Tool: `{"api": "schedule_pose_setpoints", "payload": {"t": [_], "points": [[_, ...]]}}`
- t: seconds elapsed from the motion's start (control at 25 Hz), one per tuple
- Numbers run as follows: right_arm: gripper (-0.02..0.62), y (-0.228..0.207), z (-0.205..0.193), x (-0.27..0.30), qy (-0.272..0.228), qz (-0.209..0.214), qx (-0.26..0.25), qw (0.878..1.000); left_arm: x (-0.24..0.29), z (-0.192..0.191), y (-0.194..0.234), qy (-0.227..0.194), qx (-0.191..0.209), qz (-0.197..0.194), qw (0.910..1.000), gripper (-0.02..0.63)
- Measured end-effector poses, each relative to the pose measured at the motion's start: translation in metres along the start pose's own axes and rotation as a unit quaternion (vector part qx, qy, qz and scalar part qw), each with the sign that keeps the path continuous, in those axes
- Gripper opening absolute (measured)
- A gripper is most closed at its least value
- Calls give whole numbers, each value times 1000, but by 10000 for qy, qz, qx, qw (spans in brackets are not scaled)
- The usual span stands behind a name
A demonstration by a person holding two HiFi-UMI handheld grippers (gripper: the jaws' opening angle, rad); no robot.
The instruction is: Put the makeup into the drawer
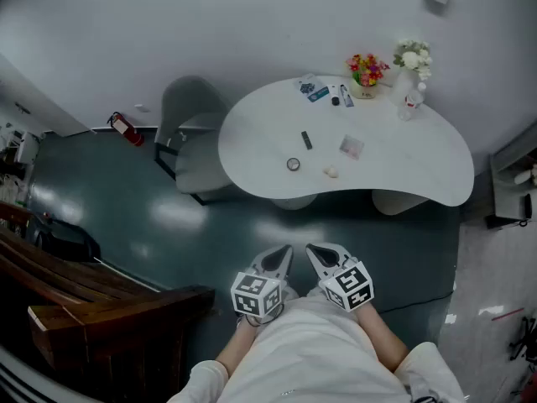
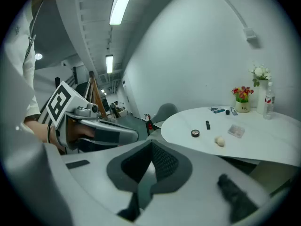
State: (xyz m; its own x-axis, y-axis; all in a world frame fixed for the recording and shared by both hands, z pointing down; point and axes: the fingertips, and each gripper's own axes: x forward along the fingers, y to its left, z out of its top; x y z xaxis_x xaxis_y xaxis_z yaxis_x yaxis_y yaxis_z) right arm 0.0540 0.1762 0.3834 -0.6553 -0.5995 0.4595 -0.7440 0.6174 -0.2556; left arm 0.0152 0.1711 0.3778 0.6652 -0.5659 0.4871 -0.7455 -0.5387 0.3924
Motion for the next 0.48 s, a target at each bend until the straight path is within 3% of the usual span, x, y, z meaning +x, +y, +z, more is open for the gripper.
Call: {"api": "schedule_pose_setpoints", "payload": {"t": [0.48], "points": [[14,12,-7,6,-55,285,304,9991,-2,-1,4,-53,-132,-10,9999,9]]}}
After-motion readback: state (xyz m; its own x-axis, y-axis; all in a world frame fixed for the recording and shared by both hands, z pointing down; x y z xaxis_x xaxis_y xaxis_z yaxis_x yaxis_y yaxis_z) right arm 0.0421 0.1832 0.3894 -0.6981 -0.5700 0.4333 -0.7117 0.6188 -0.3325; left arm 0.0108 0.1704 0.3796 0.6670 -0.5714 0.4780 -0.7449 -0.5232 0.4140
